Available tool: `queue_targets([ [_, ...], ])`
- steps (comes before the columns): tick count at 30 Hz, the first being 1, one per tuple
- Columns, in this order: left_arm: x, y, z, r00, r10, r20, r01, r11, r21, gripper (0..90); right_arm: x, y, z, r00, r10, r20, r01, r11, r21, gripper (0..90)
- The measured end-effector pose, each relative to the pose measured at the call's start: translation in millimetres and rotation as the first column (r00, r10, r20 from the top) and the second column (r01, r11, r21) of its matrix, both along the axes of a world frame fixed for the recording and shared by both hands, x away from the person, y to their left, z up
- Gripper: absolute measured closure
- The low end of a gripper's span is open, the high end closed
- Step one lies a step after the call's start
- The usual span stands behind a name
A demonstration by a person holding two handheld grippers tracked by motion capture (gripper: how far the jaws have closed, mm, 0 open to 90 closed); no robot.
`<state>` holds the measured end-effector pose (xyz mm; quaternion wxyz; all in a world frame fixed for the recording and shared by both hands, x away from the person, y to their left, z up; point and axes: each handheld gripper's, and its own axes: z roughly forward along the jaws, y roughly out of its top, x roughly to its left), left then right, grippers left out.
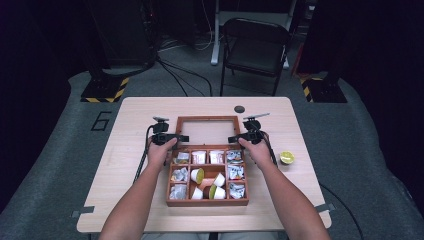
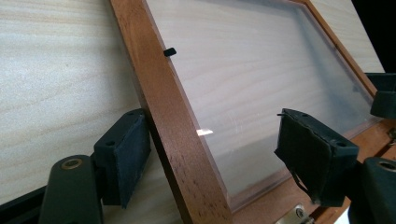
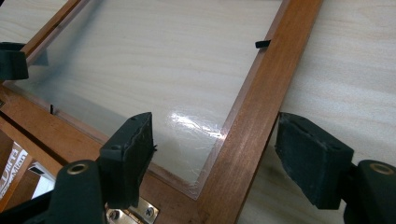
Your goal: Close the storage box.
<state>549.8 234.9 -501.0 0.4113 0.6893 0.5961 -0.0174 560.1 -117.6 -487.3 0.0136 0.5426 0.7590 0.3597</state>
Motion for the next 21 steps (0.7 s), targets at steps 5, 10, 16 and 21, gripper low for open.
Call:
queue_targets([
  [5, 0.4, 0.1, -0.7, 1.0, 0.001, -0.004, -0.001, 1.0, -0.008, 26.0, 1.8, -2.0, -2.0, 0.9999, 0.003, -0.01, -0.003, 0.9998, 0.019, 26.9],
  [10, 0.8, 0.8, -0.2, 1.0, -0.003, -0.005, 0.003, 1.0, -0.008, 26.2, 3.3, -1.6, -5.0, 0.9996, 0.001, -0.027, 0.0, 0.9986, 0.052, 26.4],
  [16, 0.7, 2.6, 0.8, 0.9999, 0.004, -0.013, -0.004, 0.9998, -0.018, 28.1, 3.2, -0.6, -3.5, 0.9993, -0.003, -0.037, 0.004, 0.999, 0.044, 26.4],
  [21, 0.2, 3.2, 2.9, 1.0, 0.006, -0.005, -0.006, 0.9998, -0.02, 28.4, 2.5, -0.8, -1.3, 0.9997, -0.001, -0.024, 0.002, 0.999, 0.044, 27.4],
])
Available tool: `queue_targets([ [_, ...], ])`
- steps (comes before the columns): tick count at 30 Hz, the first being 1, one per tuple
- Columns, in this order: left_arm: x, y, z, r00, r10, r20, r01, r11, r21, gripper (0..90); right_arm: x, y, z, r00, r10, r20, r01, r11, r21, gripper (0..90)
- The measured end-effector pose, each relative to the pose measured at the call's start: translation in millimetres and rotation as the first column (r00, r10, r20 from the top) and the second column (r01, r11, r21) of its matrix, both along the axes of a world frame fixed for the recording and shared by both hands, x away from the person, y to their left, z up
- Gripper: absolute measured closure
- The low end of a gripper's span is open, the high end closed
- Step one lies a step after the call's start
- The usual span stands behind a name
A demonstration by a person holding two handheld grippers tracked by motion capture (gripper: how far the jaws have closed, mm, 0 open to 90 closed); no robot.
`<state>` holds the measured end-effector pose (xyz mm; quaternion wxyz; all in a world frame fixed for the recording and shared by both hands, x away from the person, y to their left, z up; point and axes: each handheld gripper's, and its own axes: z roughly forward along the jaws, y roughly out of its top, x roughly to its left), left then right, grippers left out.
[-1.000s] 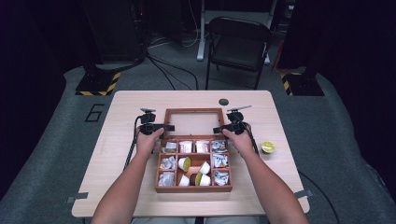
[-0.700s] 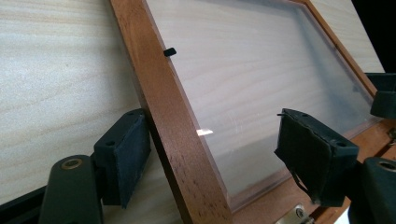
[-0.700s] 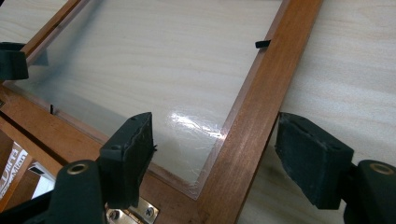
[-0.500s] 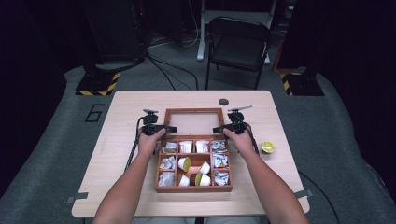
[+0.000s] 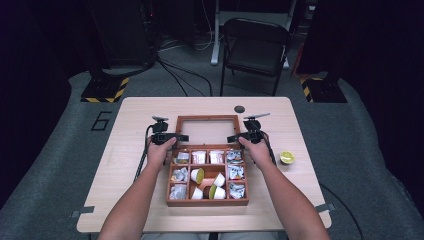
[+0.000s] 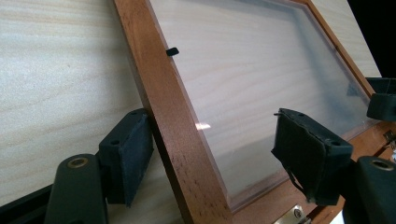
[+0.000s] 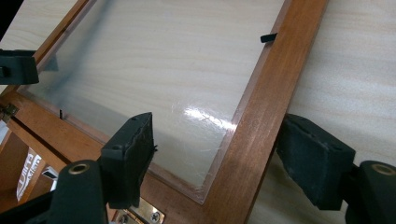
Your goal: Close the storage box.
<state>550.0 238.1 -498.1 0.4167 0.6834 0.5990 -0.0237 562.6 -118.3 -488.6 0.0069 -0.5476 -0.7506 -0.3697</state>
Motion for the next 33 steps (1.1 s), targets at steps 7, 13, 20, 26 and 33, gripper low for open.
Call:
queue_targets([
  [7, -2.1, 1.4, 6.0, 0.9997, 0.012, 0.022, -0.011, 0.9998, -0.017, 28.6, -2.3, -0.5, 6.3, 0.9995, -0.002, 0.032, 0.002, 0.9999, 0.016, 28.9],
  [13, -4.1, 4.2, 13.1, 0.9986, 0.01, 0.052, -0.008, 0.9996, -0.029, 29.8, -5.6, -1.3, 14.8, 0.9979, -0.001, 0.065, 0.0, 0.9997, 0.024, 30.9],
  [20, -8.4, 6.6, 23.5, 0.996, 0.008, 0.089, -0.004, 0.999, -0.044, 30.3, -6.3, 0.8, 28.6, 0.9968, 0.02, 0.077, -0.019, 0.9998, -0.008, 31.3],
  [26, -10.2, 7.1, 27.4, 0.9952, 0.007, 0.098, -0.002, 0.999, -0.045, 30.9, -8.9, 0.6, 32.8, 0.9959, 0.018, 0.089, -0.017, 0.9998, -0.006, 31.3],
  [33, -14.7, 7.6, 35.0, 0.9927, 0.004, 0.12, 0.002, 0.9987, -0.05, 30.9, -13.7, -0.8, 38.9, 0.9943, 0.015, 0.106, -0.016, 0.9998, 0.015, 31.5],
])
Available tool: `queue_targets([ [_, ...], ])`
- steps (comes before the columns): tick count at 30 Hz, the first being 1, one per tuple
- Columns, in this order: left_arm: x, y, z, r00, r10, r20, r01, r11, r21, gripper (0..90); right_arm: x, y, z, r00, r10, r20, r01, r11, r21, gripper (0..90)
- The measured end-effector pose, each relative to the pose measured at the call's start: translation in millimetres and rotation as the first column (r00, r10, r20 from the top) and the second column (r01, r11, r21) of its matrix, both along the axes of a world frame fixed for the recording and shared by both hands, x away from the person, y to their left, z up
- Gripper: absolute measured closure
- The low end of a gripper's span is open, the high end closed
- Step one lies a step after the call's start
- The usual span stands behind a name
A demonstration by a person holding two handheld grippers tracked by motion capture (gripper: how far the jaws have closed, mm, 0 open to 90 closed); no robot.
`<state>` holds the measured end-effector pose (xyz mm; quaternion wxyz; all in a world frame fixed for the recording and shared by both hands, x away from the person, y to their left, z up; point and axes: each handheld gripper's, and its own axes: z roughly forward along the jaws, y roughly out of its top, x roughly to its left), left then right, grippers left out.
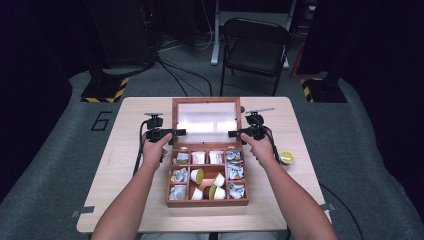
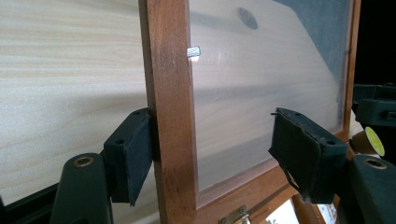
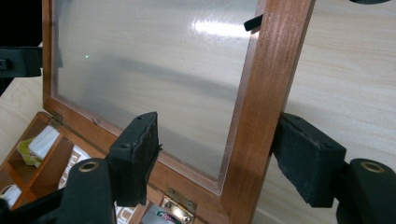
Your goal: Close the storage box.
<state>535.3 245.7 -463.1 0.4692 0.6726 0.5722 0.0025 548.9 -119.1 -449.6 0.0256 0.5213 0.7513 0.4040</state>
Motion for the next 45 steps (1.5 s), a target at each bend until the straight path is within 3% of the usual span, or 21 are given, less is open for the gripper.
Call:
queue_targets([
  [9, -12.3, -1.4, 14.8, 0.998, -0.031, 0.054, 0.03, 0.9993, 0.02, 30.6, -17.4, -3.9, 13.1, 0.999, 0.003, 0.045, -0.004, 0.9997, 0.024, 32.6],
  [15, -21.2, -0.7, 21.7, 0.9938, -0.063, 0.091, 0.059, 0.9972, 0.045, 30.6, -28.3, -3.9, 19.0, 0.9969, 0.014, 0.078, -0.015, 0.9998, 0.011, 32.7],
  [17, -23.5, -1.9, 23.2, 0.9944, -0.053, 0.092, 0.05, 0.9983, 0.031, 30.6, -30.7, -3.3, 20.2, 0.9966, 0.013, 0.081, -0.014, 0.9999, 0.009, 32.6],
  [19, -29.0, -1.5, 31.0, 0.9895, -0.065, 0.129, 0.063, 0.9979, 0.016, 30.7, -38.0, -2.1, 22.1, 0.9931, 0.02, 0.115, -0.019, 0.9998, -0.01, 32.6],
  [22, -33.6, -2.0, 37.6, 0.9834, -0.081, 0.162, 0.082, 0.9966, -0.005, 31.0, -42.5, -2.1, 23.7, 0.993, 0.027, 0.115, -0.026, 0.9996, -0.013, 33.8],
  [23, -37.4, -3.9, 41.1, 0.9771, -0.106, 0.184, 0.105, 0.9943, 0.02, 29.5, -45.9, -3.7, 25.8, 0.9897, 0.04, 0.137, -0.042, 0.9991, 0.012, 35.0],
  [27, -46.6, -6.9, 46.0, 0.9742, -0.123, 0.189, 0.112, 0.9915, 0.066, 28.5, -51.1, -5.0, 29.8, 0.9891, 0.038, 0.142, -0.041, 0.999, 0.017, 35.9],
  [30, -51.2, -7.6, 48.1, 0.9716, -0.131, 0.197, 0.119, 0.9901, 0.076, 28.5, -54.4, -5.7, 31.5, 0.9879, 0.04, 0.149, -0.043, 0.9989, 0.017, 37.0],
  [32, -57.5, -4.8, 52.7, 0.9637, -0.133, 0.232, 0.119, 0.9903, 0.071, 28.4, -59.4, -8.3, 36.0, 0.9855, 0.041, 0.164, -0.047, 0.9984, 0.031, 37.6],
  [34, -59.4, -4.3, 54.1, 0.9631, -0.127, 0.237, 0.116, 0.9914, 0.062, 28.5, -61.5, -9.1, 38.4, 0.9828, 0.045, 0.179, -0.051, 0.9982, 0.03, 37.7],
  [35, -63.5, -2.6, 58.0, 0.9564, -0.128, 0.262, 0.116, 0.9912, 0.064, 28.7, -63.4, -9.8, 40.6, 0.9815, 0.047, 0.186, -0.054, 0.998, 0.032, 37.9],
  [38, -69.1, -0.8, 62.5, 0.9503, -0.123, 0.286, 0.111, 0.9921, 0.057, 29.2, -67.9, -11.5, 47.1, 0.9793, 0.049, 0.196, -0.056, 0.9981, 0.026, 38.5],
  [39, -74.4, 1.1, 66.1, 0.9442, -0.121, 0.306, 0.106, 0.9922, 0.065, 29.6, -69.6, -12.0, 49.4, 0.9773, 0.055, 0.205, -0.061, 0.9979, 0.021, 39.1],
  [45, -86.9, 4.2, 72.0, 0.9414, -0.141, 0.306, 0.129, 0.9899, 0.059, 31.3, -82.1, -14.5, 60.3, 0.97, 0.082, 0.229, -0.085, 0.9964, 0.003, 39.5],
])
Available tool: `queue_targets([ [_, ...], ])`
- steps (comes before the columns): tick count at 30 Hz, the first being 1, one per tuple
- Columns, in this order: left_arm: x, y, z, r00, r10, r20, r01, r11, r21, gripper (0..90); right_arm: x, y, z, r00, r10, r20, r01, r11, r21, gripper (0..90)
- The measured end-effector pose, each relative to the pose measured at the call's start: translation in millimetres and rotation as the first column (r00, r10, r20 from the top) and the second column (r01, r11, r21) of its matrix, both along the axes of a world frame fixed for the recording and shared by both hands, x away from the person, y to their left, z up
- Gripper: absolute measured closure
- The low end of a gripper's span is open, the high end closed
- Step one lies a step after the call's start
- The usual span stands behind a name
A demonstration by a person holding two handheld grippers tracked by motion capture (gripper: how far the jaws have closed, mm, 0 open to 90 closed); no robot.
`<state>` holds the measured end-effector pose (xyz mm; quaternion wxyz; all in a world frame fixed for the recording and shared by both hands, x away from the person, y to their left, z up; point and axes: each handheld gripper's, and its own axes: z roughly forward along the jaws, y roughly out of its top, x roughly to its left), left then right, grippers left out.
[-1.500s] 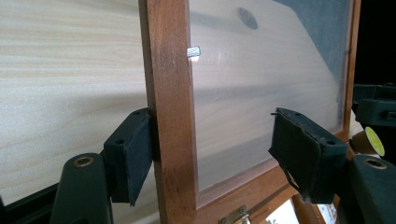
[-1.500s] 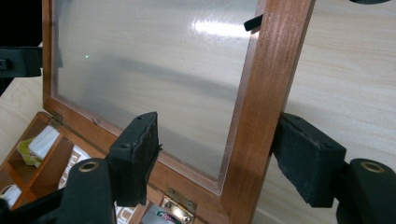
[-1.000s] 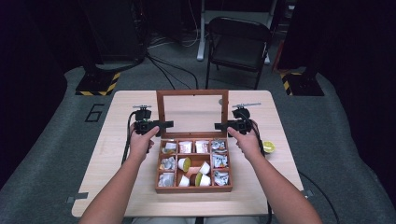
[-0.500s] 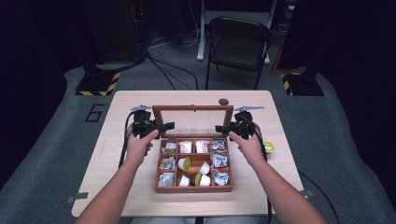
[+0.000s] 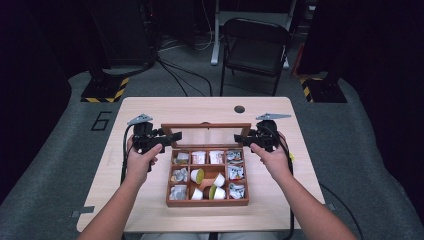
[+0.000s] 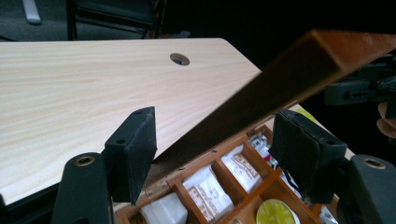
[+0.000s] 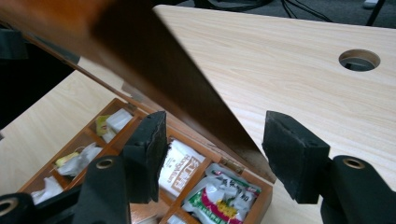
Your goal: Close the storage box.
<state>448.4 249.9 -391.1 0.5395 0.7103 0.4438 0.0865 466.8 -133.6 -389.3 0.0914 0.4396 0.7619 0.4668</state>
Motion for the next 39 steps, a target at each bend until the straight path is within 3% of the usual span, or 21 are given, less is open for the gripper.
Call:
queue_targets([
  [7, -12.9, 0.1, 0.3, 0.9997, -0.026, 0.002, 0.026, 0.9982, 0.053, 30.6, -14.8, -0.9, 2.4, 0.9994, 0.016, 0.031, -0.015, 0.9997, -0.017, 39.6],
  [12, -28.9, -0.6, -3.1, 0.9985, -0.043, 0.035, 0.039, 0.9942, 0.1, 29.9, -30.2, -1.2, -0.5, 0.9982, 0.03, 0.052, -0.027, 0.9985, -0.047, 38.8],
  [16, -38.3, 2.1, -4.0, 0.9978, -0.044, 0.049, 0.039, 0.9945, 0.097, 29.1, -37.4, -5.6, -1.9, 0.9984, 0.039, 0.042, -0.038, 0.9991, -0.018, 38.7],
  [23, -54.5, 5.5, -3.4, 0.996, -0.049, 0.074, 0.042, 0.9947, 0.094, 28.8, -49.6, -7.4, -3.6, 0.9975, 0.042, 0.057, -0.041, 0.999, -0.019, 37.7],
  [39, -73.9, 7.6, -5.7, 0.9978, -0.052, 0.041, 0.049, 0.9964, 0.07, 29.6, -72.9, -12.5, 1.3, 0.9961, 0.06, 0.064, -0.06, 0.9982, -0.006, 40.3],
])
